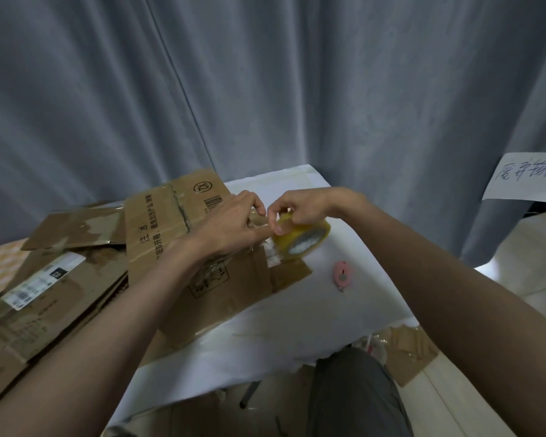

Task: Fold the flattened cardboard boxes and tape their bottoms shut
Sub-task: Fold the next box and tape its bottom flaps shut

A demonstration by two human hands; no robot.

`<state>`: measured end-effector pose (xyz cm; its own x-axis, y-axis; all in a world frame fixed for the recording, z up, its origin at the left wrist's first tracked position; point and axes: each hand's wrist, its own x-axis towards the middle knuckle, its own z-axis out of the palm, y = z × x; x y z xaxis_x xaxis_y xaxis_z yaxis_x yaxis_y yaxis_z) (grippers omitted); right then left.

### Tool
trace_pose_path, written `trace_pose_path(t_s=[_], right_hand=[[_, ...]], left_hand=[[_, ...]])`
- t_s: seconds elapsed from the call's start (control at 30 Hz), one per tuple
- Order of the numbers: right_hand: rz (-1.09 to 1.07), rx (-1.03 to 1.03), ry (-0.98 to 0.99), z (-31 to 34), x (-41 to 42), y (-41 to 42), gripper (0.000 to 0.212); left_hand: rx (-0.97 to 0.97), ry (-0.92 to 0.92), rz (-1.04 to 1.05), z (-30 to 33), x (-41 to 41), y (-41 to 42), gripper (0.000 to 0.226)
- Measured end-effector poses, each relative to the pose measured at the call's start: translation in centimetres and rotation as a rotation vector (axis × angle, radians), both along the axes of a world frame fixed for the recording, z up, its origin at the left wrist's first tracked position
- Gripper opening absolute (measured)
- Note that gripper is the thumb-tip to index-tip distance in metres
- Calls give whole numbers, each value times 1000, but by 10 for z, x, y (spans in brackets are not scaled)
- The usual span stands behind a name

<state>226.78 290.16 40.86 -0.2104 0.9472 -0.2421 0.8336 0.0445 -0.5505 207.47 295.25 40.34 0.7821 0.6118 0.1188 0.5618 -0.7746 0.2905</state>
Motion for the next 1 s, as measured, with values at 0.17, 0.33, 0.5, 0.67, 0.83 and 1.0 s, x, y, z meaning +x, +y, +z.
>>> trace_pose_path(t_s=[0.17, 0.33, 0.5, 0.67, 0.83, 1.0], right_hand=[[-132, 114, -135, -18, 14, -7, 16], [-375, 256, 331, -20, 12, -30, 14], [-458, 263, 555, -18, 10, -57, 15], [-489, 333, 661, -15, 0, -77, 9], [-517, 449, 765, -9, -11, -88, 10], [-599, 405, 911, -17, -14, -93, 54]], left_hand=[[-8, -85, -80, -3, 0, 2, 21], [-44, -158, -158, -1, -5, 2, 16], [-165, -228, -73, 15, -2, 0, 23], [-301, -191, -22, 48, 15, -13, 25], [-198, -295, 78, 46, 39, -30, 12], [-181, -404, 147, 44, 42, -37, 10]])
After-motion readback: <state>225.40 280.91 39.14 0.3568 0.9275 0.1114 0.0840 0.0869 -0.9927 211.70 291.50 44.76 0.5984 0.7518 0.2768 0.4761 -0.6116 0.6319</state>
